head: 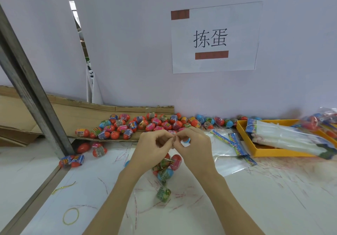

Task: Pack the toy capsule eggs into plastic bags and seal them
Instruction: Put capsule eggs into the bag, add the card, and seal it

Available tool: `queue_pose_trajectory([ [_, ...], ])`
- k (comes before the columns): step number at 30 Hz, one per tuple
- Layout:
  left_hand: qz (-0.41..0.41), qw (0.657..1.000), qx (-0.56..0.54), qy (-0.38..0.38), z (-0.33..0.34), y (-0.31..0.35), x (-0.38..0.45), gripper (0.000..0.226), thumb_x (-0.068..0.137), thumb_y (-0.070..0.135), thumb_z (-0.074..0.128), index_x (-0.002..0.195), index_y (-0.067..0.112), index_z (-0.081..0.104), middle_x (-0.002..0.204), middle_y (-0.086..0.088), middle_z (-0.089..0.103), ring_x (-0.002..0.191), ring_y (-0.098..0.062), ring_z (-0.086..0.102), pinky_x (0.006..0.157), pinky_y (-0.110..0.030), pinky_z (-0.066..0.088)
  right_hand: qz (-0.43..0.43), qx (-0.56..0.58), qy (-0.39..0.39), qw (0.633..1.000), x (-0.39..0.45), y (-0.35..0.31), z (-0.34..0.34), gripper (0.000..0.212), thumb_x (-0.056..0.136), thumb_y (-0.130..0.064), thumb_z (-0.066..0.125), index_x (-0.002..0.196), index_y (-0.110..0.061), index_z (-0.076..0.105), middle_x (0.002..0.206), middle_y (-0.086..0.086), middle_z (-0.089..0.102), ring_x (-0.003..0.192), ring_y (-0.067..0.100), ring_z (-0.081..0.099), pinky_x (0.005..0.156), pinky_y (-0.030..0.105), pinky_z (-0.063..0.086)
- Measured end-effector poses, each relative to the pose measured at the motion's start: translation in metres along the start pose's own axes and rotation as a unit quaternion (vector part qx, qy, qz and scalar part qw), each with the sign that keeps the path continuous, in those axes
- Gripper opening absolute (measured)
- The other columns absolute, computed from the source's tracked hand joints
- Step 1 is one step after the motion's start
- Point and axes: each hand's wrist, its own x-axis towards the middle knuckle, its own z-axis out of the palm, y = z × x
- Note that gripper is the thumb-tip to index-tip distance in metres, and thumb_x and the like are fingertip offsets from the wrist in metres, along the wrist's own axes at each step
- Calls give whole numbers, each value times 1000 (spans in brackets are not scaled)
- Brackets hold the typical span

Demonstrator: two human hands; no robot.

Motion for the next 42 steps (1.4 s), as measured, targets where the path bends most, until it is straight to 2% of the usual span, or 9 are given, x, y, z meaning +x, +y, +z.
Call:
queue_pose_trajectory([
  [8, -59, 998, -7, -10, 0, 2, 1, 15, 95, 11, 73, 89, 23, 79, 74, 15, 74, 71, -5, 70, 66, -15, 55, 37, -3, 23, 999, -1, 1, 5, 9, 85, -8, 78, 79, -12, 73, 80, -3, 66, 81, 17, 58, 73, 27, 48],
  [13, -136, 987, -69, 56, -16, -4, 6, 16, 94, 3, 70, 87, 16, 77, 73, 1, 74, 70, -17, 70, 72, -36, 62, 102, 51, 81, 990, 7, 21, -9, 15, 90, -10, 75, 85, -24, 71, 81, -13, 68, 80, 9, 62, 73, 25, 52],
  [20, -160, 974, -143, 77, -22, -10, 6, 8, 98, 15, 72, 92, 19, 78, 81, 1, 76, 77, -12, 70, 72, -26, 57, 101, 94, 68, 988, 8, 21, -5, 16, 93, -15, 75, 91, -30, 73, 82, -18, 71, 81, 4, 66, 71, 13, 52],
  [27, -232, 932, -202, 193, -28, -23, 9, 12, 98, 15, 71, 87, 16, 77, 72, -4, 70, 66, -11, 63, 62, -23, 53, 218, 24, 114, 969, 13, 42, -12, 7, 94, -14, 73, 91, -21, 71, 79, -10, 66, 74, 6, 61, 74, 27, 57],
  [30, -240, 923, -215, 212, -28, -24, 9, 12, 98, 11, 70, 89, 14, 76, 65, 3, 69, 56, -4, 64, 51, -16, 50, 239, -37, 115, 963, 12, 52, -17, 9, 95, -11, 72, 102, -9, 76, 87, 1, 70, 75, 7, 58, 75, 24, 49],
  [32, -246, 918, -222, 220, -29, -24, 10, 10, 99, 10, 69, 93, 10, 76, 65, 5, 70, 54, -1, 63, 49, -13, 49, 243, -76, 84, 963, 12, 59, -23, 16, 96, -10, 71, 110, -6, 77, 99, 8, 76, 82, 12, 61, 85, 26, 51],
  [38, -236, 927, -213, 198, -31, -26, 9, 9, 99, 15, 70, 95, 13, 78, 82, -4, 75, 71, -8, 66, 59, -18, 52, 306, -190, -18, 933, 20, 68, -34, 28, 102, -21, 65, 126, -9, 73, 117, 13, 74, 97, 24, 69, 102, 36, 54],
  [40, -230, 930, -211, 195, -29, -25, 9, 9, 98, 15, 70, 94, 13, 78, 84, -7, 75, 76, -14, 66, 67, -24, 54, 327, -217, -4, 920, 23, 68, -36, 30, 99, -25, 69, 123, -9, 74, 124, 15, 69, 103, 27, 67, 103, 38, 53],
  [42, -230, 929, -218, 193, -28, -25, 9, 9, 98, 16, 71, 93, 15, 78, 83, -6, 75, 77, -16, 66, 66, -25, 55, 339, -207, 47, 916, 22, 71, -41, 31, 96, -33, 72, 111, -6, 76, 119, 16, 67, 100, 26, 65, 96, 39, 54],
])
